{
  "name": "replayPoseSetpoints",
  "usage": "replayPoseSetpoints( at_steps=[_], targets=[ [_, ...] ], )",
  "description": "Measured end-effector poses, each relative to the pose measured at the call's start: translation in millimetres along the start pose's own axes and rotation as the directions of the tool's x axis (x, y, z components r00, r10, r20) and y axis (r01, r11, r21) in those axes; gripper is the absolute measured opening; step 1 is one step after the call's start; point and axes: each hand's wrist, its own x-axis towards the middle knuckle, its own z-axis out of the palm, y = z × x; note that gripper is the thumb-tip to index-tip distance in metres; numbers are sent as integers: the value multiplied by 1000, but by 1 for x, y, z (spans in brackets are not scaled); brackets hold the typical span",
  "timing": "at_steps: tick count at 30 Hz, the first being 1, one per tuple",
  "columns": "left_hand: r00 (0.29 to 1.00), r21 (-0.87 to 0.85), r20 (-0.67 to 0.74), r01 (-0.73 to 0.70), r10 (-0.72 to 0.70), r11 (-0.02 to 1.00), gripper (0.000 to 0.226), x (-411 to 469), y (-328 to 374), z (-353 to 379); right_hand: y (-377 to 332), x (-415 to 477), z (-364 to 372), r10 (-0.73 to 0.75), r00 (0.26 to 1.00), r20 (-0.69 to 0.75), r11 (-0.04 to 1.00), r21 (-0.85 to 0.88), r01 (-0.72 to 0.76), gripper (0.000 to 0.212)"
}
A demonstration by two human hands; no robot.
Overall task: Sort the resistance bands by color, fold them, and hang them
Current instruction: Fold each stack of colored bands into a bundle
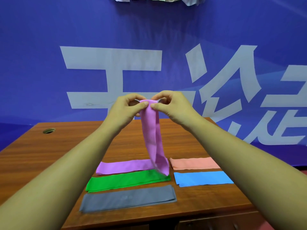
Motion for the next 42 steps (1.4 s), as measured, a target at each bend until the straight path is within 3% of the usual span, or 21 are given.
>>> replayPoseSetpoints(
  at_steps=[5, 10, 14, 16, 19, 23, 26, 28, 31, 35, 42],
  targets=[
    [998, 73, 67, -13, 8, 997, 6, -3, -14, 0, -1, 7, 3, 25, 996, -82, 1000, 0, -25, 8],
    [994, 2, 112, 10, -10, 1000, 18, -10, -24, -2, -4, 11, 9, 74, 997, -25, 995, 63, -72, 12],
    [993, 13, 120, 19, -21, 1000, 17, -11, -30, -1, -4, 17, 15, 77, 995, 66, 994, -80, -72, 13],
    [989, -87, 134, 72, -60, 994, 17, -13, -36, -1, -6, 21, 19, 80, 996, 47, 993, -95, -75, 9],
    [951, -174, 265, 212, -161, 962, 27, -21, -50, -2, -10, 26, 23, 106, 994, -7, 994, -7, -106, 6],
    [878, -51, 387, 325, -282, 944, 20, -41, -84, -6, -4, 34, 24, 197, 973, -117, 969, 175, -175, 6],
    [830, 10, 410, 410, -378, 912, 17, -54, -108, -24, 13, 38, 22, 289, 938, -190, 936, 260, -236, 18],
    [798, 77, 406, 455, -445, 887, 7, -63, -122, -39, 32, 36, 22, 355, 908, -220, 919, 260, -297, 24],
    [770, 121, 411, 485, -488, 866, 38, -74, -141, -64, 68, 28, 24, 482, 834, -268, 865, 295, -406, 23],
    [746, 148, 382, 533, -546, 833, 8, -87, -159, -89, 111, 14, 28, 613, 727, -310, 785, 348, -513, 27],
    [761, 28, 45, 647, -647, 762, 5, -94, -185, -109, 159, -14, 60, 696, 676, -240, 715, 159, -680, 20]
  ],
)
